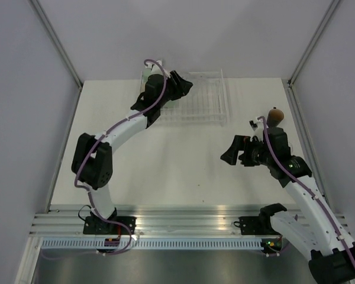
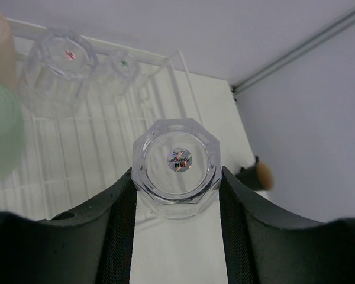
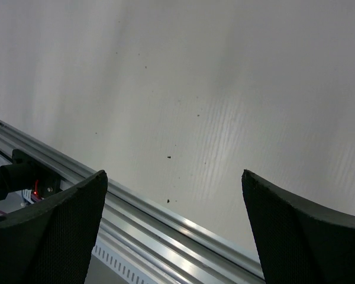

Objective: Unload the cups from the dish rack

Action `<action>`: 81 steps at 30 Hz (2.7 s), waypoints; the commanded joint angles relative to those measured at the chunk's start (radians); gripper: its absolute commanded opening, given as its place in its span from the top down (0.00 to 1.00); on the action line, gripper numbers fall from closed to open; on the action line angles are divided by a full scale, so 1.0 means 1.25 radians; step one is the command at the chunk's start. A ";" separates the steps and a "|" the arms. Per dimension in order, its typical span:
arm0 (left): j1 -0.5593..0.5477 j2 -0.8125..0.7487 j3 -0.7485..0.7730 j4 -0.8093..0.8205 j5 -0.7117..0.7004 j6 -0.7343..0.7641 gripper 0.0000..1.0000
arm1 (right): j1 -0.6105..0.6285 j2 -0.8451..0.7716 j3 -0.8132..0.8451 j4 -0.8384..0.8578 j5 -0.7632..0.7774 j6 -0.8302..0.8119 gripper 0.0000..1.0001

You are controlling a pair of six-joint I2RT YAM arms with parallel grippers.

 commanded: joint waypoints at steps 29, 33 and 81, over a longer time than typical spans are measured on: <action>0.107 -0.345 -1.060 1.172 0.623 -0.959 0.98 | 0.510 0.241 -0.039 0.564 0.355 0.017 0.02; 0.107 -0.382 -1.070 1.172 0.627 -0.979 0.98 | 0.517 0.267 -0.044 0.606 0.355 0.020 0.02; 0.062 -0.426 -1.141 0.904 0.585 -0.661 0.00 | 0.219 0.231 0.066 -0.070 0.556 0.176 0.99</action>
